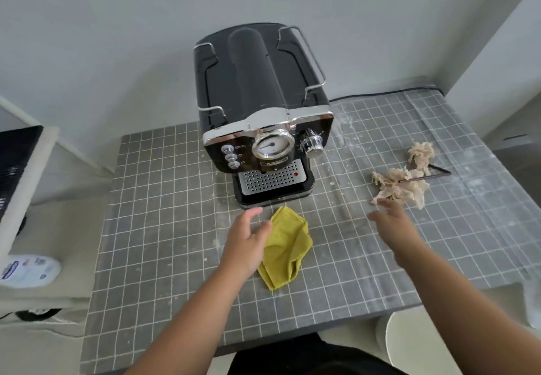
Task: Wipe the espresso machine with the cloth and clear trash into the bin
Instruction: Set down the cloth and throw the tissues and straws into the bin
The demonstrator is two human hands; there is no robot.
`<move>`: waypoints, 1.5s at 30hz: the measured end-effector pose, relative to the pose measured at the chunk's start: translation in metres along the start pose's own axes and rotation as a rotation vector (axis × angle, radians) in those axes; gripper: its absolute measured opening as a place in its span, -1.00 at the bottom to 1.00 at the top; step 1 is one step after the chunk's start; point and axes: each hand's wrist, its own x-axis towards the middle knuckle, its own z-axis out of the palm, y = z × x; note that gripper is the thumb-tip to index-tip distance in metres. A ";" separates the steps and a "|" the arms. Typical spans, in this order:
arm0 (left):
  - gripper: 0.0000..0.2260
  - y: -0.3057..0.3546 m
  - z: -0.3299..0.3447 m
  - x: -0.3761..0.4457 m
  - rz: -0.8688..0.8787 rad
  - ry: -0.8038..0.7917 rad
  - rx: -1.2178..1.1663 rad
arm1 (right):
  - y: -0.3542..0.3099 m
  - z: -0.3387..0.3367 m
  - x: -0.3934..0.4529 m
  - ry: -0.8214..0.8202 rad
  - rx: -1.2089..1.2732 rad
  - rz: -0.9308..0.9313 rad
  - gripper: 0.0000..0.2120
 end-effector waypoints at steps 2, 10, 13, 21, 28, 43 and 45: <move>-0.69 0.016 0.021 0.008 0.094 -0.060 0.069 | 0.004 -0.022 0.013 0.108 -0.025 0.035 -0.56; -0.65 0.097 0.121 0.055 0.315 -0.477 0.329 | 0.001 -0.088 0.056 0.328 -0.171 -0.051 -0.58; -0.60 0.120 0.156 0.081 0.383 -0.512 0.433 | 0.002 -0.092 0.074 0.270 -0.237 -0.090 -0.61; -0.17 0.132 0.240 0.136 0.557 -0.465 0.603 | -0.001 -0.103 0.115 0.417 -0.204 -0.184 -0.56; -0.31 0.131 0.281 0.134 0.594 -0.229 0.673 | -0.021 -0.125 0.153 0.208 -0.457 -0.256 -0.31; -0.57 0.120 0.201 0.122 0.296 -0.341 0.384 | -0.060 -0.114 0.195 0.216 -0.484 -0.323 -0.69; -0.57 0.117 0.181 0.113 0.227 -0.348 0.381 | -0.055 -0.122 0.186 0.300 -0.053 -0.295 -0.75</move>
